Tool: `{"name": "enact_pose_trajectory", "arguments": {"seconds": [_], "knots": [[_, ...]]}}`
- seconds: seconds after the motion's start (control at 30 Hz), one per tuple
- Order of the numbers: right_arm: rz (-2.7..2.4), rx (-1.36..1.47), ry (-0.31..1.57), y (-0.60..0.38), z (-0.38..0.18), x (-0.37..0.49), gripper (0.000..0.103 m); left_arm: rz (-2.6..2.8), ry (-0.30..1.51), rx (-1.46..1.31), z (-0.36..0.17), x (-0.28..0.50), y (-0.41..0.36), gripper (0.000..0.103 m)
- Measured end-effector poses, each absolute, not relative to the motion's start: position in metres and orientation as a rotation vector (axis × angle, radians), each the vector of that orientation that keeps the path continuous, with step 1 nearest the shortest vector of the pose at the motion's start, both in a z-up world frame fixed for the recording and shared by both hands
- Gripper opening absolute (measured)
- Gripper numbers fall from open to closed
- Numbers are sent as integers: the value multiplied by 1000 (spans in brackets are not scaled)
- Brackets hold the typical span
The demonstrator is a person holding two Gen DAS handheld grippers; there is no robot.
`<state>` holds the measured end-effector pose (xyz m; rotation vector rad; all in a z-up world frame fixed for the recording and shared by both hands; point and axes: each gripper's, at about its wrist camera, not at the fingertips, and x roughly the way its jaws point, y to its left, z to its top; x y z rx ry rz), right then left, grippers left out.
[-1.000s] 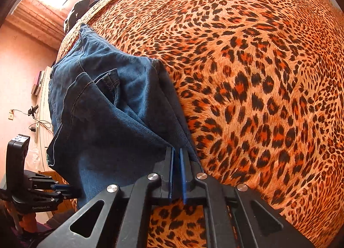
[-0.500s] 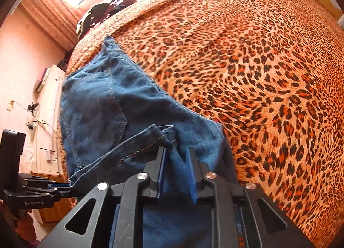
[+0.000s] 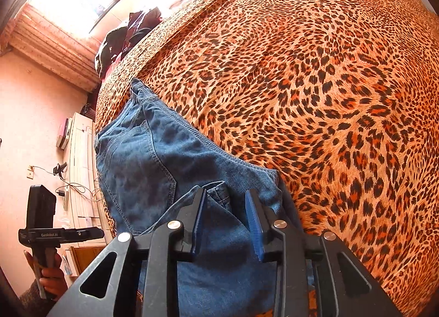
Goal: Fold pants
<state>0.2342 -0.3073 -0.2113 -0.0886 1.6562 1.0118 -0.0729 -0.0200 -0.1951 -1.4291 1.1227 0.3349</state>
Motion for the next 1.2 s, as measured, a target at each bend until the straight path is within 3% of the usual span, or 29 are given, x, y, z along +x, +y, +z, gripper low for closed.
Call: {"name": "enact_pose_trajectory", "arguments": {"seconds": [0.07,0.23,0.37,0.7,1.07,1.1,1.13,1.17,1.2], "knots": [[1028,-87,1668,-286,-208,230,31,347,1060,-1500,-199,-79,3,48],[1066,-101,1679,-229,-201,227,33,360,1005,-1559,-213,-69,36,49],[1081,-139,1675,-174,-201,231,51,342,976,-1590,-219,-58,67,49],[1166,-408,1674,-43,-232,211,51,353,955,-1640,-267,-25,89,49],[1194,-595,1700,7,-269,189,51,404,1062,-1540,-282,19,101,50],[1195,-620,1688,9,-270,186,51,408,1065,-1521,-280,25,102,49],[1200,-642,1663,9,-270,183,50,423,1073,-1491,-275,30,103,37],[1221,-651,1639,10,-268,180,45,430,1087,-1457,-273,34,102,31],[1238,-654,1617,10,-264,177,33,422,1090,-1437,-272,38,100,28]]}}
